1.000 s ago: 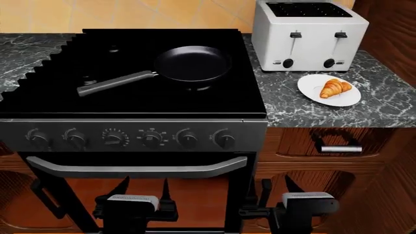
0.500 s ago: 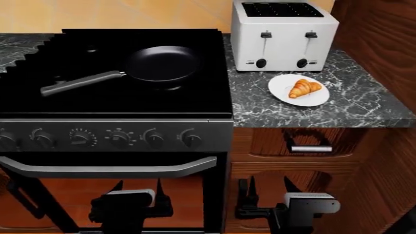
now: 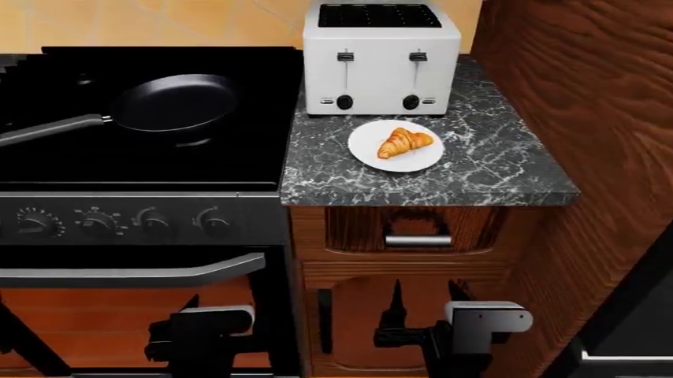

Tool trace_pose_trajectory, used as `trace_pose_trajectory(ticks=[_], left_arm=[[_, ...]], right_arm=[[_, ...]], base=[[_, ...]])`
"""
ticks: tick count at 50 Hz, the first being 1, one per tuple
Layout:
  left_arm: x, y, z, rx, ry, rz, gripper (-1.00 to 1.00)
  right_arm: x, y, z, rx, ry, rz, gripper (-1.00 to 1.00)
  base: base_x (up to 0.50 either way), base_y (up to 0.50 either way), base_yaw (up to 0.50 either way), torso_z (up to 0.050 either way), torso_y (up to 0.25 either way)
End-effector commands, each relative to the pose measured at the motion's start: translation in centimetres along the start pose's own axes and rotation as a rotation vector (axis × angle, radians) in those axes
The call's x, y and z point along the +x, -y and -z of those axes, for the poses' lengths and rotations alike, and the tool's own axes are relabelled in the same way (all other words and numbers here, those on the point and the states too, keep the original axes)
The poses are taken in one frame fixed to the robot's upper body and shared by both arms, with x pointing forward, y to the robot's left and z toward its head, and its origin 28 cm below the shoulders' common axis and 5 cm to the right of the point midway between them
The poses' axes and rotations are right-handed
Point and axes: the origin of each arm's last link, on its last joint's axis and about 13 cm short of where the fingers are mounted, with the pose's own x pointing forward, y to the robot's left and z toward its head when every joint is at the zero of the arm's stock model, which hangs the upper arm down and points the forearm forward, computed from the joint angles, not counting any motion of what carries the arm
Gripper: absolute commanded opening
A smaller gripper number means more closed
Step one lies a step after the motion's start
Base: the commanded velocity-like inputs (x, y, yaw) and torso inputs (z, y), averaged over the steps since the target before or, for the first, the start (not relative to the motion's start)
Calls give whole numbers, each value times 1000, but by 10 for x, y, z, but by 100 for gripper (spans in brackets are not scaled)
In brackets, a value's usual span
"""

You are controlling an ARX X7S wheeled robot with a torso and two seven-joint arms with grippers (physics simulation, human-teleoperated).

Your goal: Pick the croissant and place it on the pan. Then turn on the stove to warm the croissant.

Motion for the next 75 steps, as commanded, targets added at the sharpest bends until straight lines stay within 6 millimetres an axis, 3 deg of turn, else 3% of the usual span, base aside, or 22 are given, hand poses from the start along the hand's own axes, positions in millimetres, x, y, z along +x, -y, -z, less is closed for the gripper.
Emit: trace_pose_trajectory(ticks=[1,13,17,21,35,45,75], left_arm=[[0,1,1,22,2,4,100],[-1,2,0,7,-24,12,100],[-3,1,-9,-20,-70,19,100],[-9,0,-30,-29,-72,37,100],[-31,-15,-128,-15,1,114,100],[-39,-20,-175,0,32,164,100],[-45,-20,-196,-11,63,170,100]], right_arm=[[1,-2,0,2,-3,-1,100],[-8,4,-7,36,28,5,100],[-10,1,-10,-12,30,22,100],[-15,-1,-28,-35,65,8,100],[-29,-12,-124,0,159,-86,100],[-36,-3,-169,41,189,-113,100],[-42,0,-175,53,248,-152,100]], base=[[0,-500,0,0,0],[0,-365,0,0,0],[0,0,0,0,0],[0,0,0,0,0],[0,0,0,0,0],[0,0,0,0,0],[463,0,0,0,0]])
